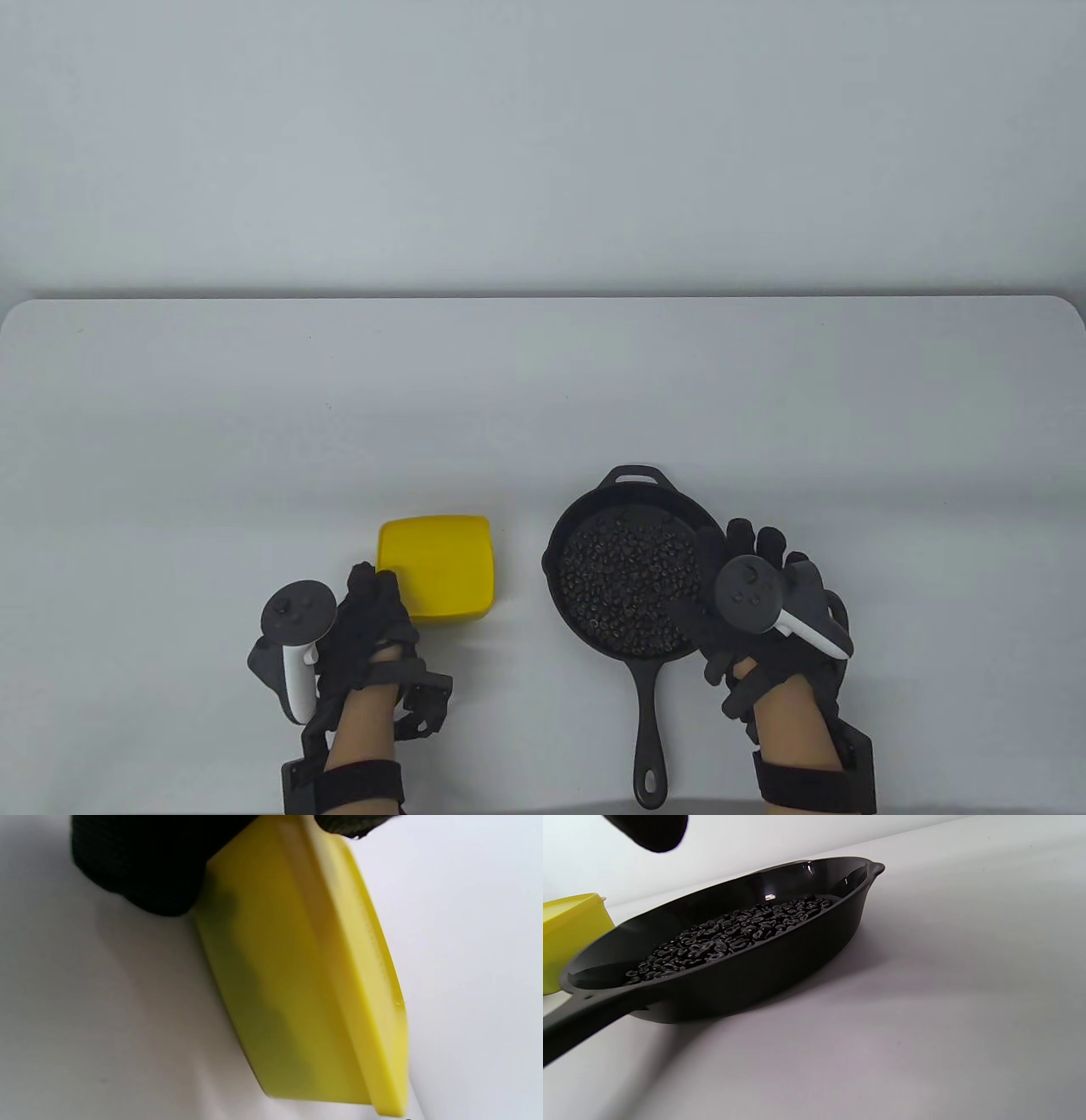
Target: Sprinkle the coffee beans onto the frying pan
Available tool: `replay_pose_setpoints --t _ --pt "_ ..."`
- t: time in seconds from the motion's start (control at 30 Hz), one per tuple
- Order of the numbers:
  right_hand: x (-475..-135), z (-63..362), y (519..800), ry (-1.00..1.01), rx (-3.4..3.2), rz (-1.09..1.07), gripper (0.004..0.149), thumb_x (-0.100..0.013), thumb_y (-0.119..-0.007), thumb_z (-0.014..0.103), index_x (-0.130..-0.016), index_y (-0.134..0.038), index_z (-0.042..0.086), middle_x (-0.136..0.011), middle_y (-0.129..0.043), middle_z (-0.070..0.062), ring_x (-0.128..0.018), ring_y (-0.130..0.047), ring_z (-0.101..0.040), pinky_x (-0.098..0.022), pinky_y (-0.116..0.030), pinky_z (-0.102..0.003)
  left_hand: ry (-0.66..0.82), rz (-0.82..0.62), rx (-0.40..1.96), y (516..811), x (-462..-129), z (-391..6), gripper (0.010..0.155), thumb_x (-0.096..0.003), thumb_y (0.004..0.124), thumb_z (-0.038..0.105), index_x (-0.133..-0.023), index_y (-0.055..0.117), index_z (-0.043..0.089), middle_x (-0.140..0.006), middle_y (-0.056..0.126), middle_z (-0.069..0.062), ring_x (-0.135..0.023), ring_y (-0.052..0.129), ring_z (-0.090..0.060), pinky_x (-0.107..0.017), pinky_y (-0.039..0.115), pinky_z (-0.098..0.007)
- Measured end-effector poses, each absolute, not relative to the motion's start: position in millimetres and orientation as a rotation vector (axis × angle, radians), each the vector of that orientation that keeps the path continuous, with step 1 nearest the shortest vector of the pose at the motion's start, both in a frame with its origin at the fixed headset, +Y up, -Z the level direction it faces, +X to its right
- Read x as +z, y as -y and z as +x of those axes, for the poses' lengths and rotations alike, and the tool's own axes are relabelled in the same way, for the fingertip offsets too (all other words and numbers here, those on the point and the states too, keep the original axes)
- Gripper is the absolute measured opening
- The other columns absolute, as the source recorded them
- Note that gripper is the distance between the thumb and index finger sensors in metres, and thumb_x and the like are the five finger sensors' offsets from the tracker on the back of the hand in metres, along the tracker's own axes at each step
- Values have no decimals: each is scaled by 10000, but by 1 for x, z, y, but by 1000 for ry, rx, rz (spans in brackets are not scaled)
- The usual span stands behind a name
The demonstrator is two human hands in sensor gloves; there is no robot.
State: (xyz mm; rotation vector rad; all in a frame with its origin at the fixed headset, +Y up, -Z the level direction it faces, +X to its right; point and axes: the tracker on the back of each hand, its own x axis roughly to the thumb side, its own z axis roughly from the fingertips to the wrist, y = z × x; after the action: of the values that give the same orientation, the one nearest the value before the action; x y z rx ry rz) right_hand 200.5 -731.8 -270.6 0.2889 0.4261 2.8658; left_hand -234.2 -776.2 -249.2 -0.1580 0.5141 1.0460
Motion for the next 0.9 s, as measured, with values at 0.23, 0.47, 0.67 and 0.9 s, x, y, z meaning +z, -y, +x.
replay_pose_setpoints --t 0.23,0.47,0.67,0.9 --pt "-270 198 733 -430 2872 298 841 -592 -568 599 -1076 -48 150 -1006 116 -166 -847 132 -463 -471 67 -561 -411 37 567 742 -249 -213 662 -539 621 511 -1092 289 363 -1137 401 -89 -974 650 -397 -740 608 -469" --pt "-270 197 734 -456 2854 302 841 -593 -567 598 -1078 -52 145 -1008 111 -170 -849 128 -467 -471 66 -561 -85 169 346 722 -241 -166 846 -486 689 605 -934 -29 630 -1040 -212 304 -1099 -181 -109 -757 -165 -383" --pt "-269 197 735 -467 2851 298 839 -593 -567 598 -1078 -53 145 -1009 110 -172 -849 127 -468 -472 65 -561 0 88 211 729 -240 -138 817 -432 626 699 -1001 50 584 -1110 -117 216 -1113 -134 -168 -748 -115 -435" --pt "-269 195 736 -496 2836 305 838 -594 -565 597 -1078 -53 143 -1013 103 -177 -851 120 -473 -474 63 -561 24 33 196 732 -241 -129 793 -424 609 704 -1040 135 548 -1147 -26 167 -1132 -53 -211 -760 -42 -477"
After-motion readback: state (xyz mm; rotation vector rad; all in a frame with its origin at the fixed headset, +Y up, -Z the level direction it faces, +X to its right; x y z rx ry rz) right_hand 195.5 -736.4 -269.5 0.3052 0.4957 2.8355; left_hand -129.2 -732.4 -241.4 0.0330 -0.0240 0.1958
